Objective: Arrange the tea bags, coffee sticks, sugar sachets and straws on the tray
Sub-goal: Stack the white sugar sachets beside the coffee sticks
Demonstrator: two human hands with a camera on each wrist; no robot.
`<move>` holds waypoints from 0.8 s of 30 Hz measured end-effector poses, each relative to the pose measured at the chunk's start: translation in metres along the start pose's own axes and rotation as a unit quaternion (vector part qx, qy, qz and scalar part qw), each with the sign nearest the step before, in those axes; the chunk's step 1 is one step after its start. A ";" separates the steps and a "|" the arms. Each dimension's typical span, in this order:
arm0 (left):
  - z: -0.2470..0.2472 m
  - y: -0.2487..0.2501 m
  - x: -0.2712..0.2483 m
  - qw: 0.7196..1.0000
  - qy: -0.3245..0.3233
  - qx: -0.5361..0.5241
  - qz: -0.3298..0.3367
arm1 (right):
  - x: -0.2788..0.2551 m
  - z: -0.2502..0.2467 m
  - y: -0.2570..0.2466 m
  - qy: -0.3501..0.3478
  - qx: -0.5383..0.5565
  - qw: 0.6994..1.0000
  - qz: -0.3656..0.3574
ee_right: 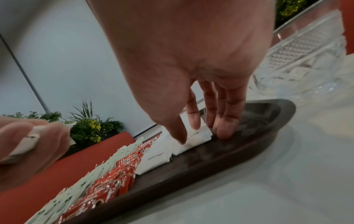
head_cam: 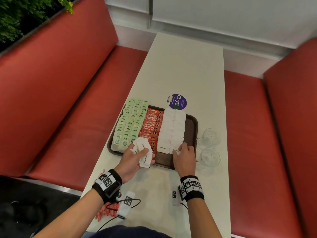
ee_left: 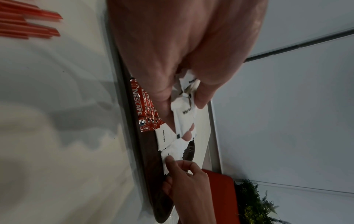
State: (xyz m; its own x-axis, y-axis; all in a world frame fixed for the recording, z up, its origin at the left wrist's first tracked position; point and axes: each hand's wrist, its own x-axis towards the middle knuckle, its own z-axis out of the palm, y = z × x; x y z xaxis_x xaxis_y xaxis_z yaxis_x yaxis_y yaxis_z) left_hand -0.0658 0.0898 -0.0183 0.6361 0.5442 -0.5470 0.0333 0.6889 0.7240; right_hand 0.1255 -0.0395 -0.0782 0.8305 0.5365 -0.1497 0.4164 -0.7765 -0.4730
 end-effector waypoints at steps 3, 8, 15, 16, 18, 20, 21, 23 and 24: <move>0.002 0.000 -0.001 1.000 -0.008 0.003 0.003 | 0.001 0.001 -0.002 -0.009 -0.023 1.000 0.000; 0.005 0.003 -0.003 1.000 -0.016 0.025 0.007 | -0.003 -0.010 -0.012 0.028 -0.001 0.999 -0.027; 0.011 0.002 -0.005 0.997 -0.021 0.067 0.032 | -0.028 -0.052 -0.058 -0.204 0.343 0.917 -0.004; 0.012 0.002 -0.005 0.996 -0.023 0.075 0.036 | -0.032 -0.052 -0.060 -0.225 0.366 0.903 -0.001; 0.013 0.002 -0.006 0.995 -0.027 0.086 0.040 | -0.035 -0.048 -0.061 -0.230 0.394 0.890 0.001; 0.011 0.001 -0.007 0.995 -0.035 0.087 0.032 | -0.036 -0.043 -0.057 -0.223 0.407 0.886 0.003; 0.010 0.001 -0.008 0.996 -0.040 0.082 0.023 | -0.036 -0.042 -0.055 -0.220 0.411 0.884 0.004; 0.007 0.001 -0.008 0.997 -0.043 0.064 0.003 | -0.033 -0.042 -0.051 -0.209 0.418 0.884 0.015; 0.005 0.000 -0.007 0.998 -0.040 0.051 -0.007 | -0.030 -0.043 -0.049 -0.200 0.423 0.884 0.023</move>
State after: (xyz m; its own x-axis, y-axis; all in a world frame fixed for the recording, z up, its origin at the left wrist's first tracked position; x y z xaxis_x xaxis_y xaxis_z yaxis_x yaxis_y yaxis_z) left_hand -0.0668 0.0841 -0.0123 0.6939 0.4925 -0.5253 0.1186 0.6414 0.7580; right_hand 0.0964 -0.0318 -0.0133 0.5715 0.7158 -0.4013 -0.1808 -0.3671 -0.9124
